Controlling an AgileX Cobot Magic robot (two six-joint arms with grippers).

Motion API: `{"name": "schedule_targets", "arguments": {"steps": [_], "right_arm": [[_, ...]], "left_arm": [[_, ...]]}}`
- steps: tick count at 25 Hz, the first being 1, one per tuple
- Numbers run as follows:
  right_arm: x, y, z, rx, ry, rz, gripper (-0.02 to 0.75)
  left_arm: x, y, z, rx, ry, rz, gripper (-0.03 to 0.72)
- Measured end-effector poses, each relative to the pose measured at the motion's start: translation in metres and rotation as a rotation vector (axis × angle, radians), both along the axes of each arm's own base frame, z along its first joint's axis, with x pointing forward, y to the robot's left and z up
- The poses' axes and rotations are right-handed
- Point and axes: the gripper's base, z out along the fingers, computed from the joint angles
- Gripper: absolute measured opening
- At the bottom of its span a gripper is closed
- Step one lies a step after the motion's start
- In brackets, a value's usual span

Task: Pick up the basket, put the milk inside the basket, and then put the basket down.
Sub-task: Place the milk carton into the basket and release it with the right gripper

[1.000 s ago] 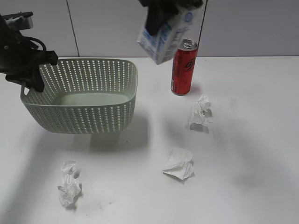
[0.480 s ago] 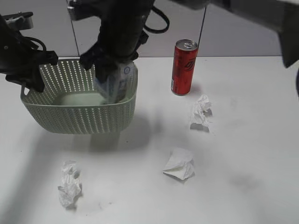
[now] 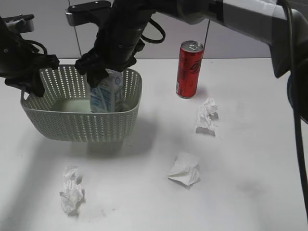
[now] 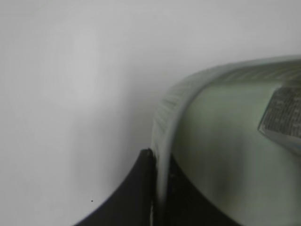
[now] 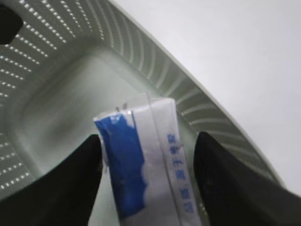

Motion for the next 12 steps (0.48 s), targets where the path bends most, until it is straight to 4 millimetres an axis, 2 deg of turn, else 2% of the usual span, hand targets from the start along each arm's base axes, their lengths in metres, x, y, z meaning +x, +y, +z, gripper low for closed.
{"name": "schedule_targets", "arguments": {"steps": [2, 5, 8, 12], "right_arm": [[0.0, 0.0, 0.002, 0.004, -0.002, 0.0, 0.531], [-0.002, -0.004, 0.018, 0.008, -0.037, 0.002, 0.559], [-0.004, -0.02, 0.049, -0.015, -0.085, -0.001, 0.566], [-0.012, -0.065, 0.105, -0.084, -0.121, -0.037, 0.569]], "left_arm": [[0.0, 0.0, 0.0, -0.004, 0.001, 0.002, -0.015], [0.0, 0.0, 0.0, -0.005, 0.001, 0.002, -0.015], [0.0, 0.0, 0.0, -0.005, 0.0, 0.002, -0.015], [0.0, -0.001, 0.0, -0.008, -0.003, 0.004, -0.015]]}}
